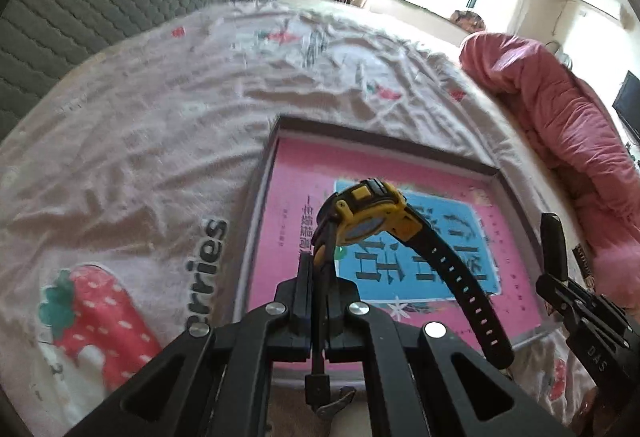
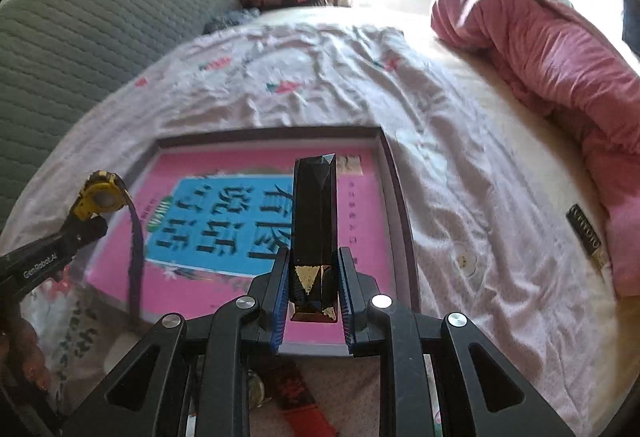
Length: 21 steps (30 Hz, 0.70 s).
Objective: Organize rigid objects
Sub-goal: 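Carry the watch into the grey box with the left tool while the right tool places the lipstick there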
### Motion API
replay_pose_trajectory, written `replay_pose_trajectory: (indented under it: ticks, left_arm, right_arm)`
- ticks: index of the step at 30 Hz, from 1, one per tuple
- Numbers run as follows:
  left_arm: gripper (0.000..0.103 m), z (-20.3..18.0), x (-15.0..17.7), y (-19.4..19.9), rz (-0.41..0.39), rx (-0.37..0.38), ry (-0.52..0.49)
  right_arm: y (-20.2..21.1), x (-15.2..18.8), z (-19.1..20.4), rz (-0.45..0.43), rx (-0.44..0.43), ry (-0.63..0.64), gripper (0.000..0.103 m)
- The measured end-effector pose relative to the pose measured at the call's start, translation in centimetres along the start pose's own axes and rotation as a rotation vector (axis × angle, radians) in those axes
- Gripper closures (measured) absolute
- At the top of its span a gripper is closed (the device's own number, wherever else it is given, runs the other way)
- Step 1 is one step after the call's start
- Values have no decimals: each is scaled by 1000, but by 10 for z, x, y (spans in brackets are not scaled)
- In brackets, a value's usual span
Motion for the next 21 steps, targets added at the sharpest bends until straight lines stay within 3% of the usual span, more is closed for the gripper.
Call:
replay_pose_trajectory:
  ticks: [8, 21]
  left_arm:
    - [100, 1, 8, -25, 57, -32, -22]
    - [100, -3, 8, -29, 69, -47, -64]
  right_arm:
    - [-24, 12, -3, 63, 1, 16, 81]
    - [-36, 22, 3, 112, 30, 67, 81]
Point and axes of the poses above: each gripper's, at about its wrist camera, not at the fingertips, and y roughly against the way its jaws point, z to its left, x to its underside, the point moved 2 cm from there along -y, roughly the way its jaws point, and after that the axes turned 13 degrees about y, right-handed, at the moved point
